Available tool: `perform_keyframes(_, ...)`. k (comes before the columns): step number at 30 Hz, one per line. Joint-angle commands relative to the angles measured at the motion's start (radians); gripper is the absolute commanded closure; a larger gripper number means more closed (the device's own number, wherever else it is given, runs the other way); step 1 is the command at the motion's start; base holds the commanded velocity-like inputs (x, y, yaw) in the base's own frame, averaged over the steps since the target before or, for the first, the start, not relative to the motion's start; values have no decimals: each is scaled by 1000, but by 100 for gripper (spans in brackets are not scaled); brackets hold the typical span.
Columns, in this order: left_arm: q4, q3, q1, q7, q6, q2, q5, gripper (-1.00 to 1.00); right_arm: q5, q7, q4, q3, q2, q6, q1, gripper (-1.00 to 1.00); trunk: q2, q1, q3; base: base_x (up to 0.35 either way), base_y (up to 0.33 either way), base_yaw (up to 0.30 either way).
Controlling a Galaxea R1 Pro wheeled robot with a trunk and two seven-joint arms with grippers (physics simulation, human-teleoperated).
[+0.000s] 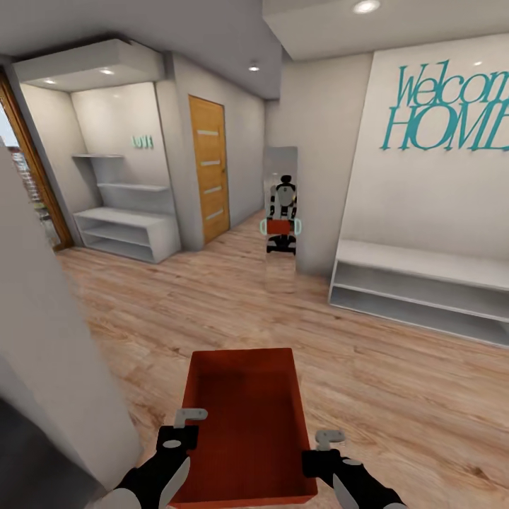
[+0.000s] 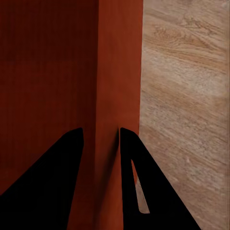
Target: Move the two storage containers from the living room to the garage. In the garage, place one container on the floor and stack the other container on top of it (either order is fine).
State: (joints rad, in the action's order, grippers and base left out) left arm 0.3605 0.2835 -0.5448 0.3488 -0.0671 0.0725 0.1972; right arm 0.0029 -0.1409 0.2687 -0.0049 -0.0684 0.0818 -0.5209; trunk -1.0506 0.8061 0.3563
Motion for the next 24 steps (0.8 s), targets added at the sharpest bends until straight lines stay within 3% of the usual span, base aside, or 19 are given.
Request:
perform_keyframes(1, -2, 23, 0, 10, -8, -2, 33, 100, 3, -6, 44, -7, 1, -13, -1, 100, -1, 1, 1, 341, -74, 0)
perform_keyframes(24, -2, 23, 0, 10, -8, -2, 33, 100, 3, -6, 44, -7, 1, -13, -1, 100, -1, 1, 1, 341, -74, 0)
